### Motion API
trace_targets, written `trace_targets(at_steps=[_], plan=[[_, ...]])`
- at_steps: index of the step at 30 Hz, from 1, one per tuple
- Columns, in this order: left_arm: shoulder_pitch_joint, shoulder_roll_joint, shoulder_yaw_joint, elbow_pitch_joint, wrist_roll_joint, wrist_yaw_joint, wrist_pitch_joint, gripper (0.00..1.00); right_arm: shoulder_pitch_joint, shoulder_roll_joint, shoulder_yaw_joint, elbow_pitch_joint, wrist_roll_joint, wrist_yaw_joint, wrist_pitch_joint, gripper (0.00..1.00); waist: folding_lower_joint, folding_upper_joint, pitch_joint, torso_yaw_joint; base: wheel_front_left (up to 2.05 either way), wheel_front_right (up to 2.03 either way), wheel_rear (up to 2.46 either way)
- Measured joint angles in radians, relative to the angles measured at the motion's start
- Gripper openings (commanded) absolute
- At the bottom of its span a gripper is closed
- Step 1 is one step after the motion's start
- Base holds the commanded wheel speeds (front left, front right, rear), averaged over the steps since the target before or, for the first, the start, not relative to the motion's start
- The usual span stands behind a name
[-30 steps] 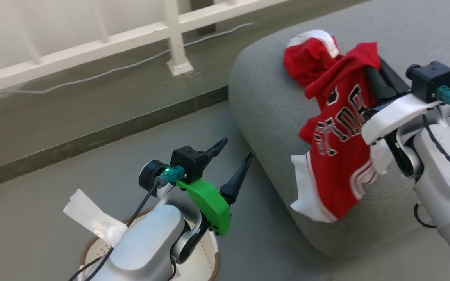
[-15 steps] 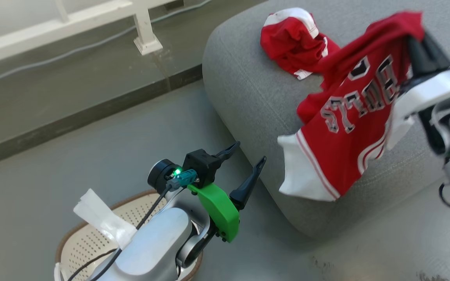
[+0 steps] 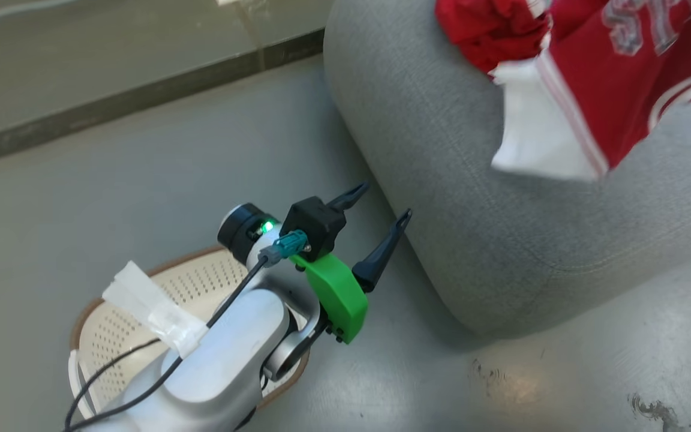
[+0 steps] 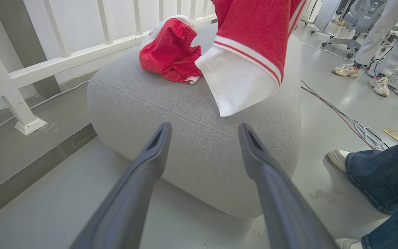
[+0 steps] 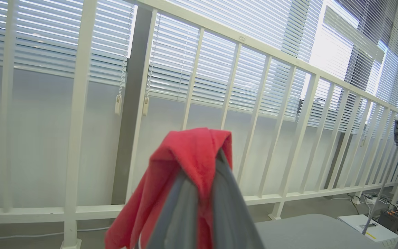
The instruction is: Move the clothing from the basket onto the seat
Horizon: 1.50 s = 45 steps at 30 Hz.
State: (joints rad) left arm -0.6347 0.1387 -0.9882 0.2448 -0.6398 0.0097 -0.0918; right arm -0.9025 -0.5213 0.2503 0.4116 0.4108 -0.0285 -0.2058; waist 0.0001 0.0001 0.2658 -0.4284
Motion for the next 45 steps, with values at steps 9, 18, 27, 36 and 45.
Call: trace_targets(at_steps=[9, 18, 27, 36, 45], plan=[[-0.071, 0.005, -0.023, -0.075, 0.049, -0.001, 0.045, 1.00, -0.134, -0.088, -0.078, 0.069, 0.012, -0.035, 0.058, 0.00, 0.0000, 0.0000, 0.107, 0.065, 0.00, 0.00, 0.00], [-0.124, 0.012, -0.034, -0.147, 0.066, -0.001, 0.092, 1.00, -0.144, -0.110, -0.103, 0.176, 0.012, -0.054, 0.081, 0.00, 0.0001, 0.0000, 0.213, 0.163, 0.00, 0.00, 0.00], [-0.156, 0.047, -0.031, -0.196, 0.109, 0.002, 0.128, 1.00, -0.153, -0.013, -0.102, 0.253, 0.030, -0.070, 0.073, 0.00, 0.0001, 0.0000, 0.322, 0.219, 0.00, 0.00, 0.00], [-0.166, 0.073, -0.025, -0.209, 0.115, 0.004, 0.131, 1.00, -0.138, 0.057, -0.070, 0.331, 0.024, -0.071, 0.028, 0.00, 0.0001, -0.0001, 0.388, 0.229, 0.00, 0.00, 0.00], [-0.166, 0.103, -0.019, -0.219, 0.115, 0.004, 0.135, 1.00, -0.132, 0.110, -0.054, 0.388, 0.021, -0.072, -0.006, 0.81, 0.0000, -0.0001, 0.388, 0.205, 0.00, 0.00, 0.00]])
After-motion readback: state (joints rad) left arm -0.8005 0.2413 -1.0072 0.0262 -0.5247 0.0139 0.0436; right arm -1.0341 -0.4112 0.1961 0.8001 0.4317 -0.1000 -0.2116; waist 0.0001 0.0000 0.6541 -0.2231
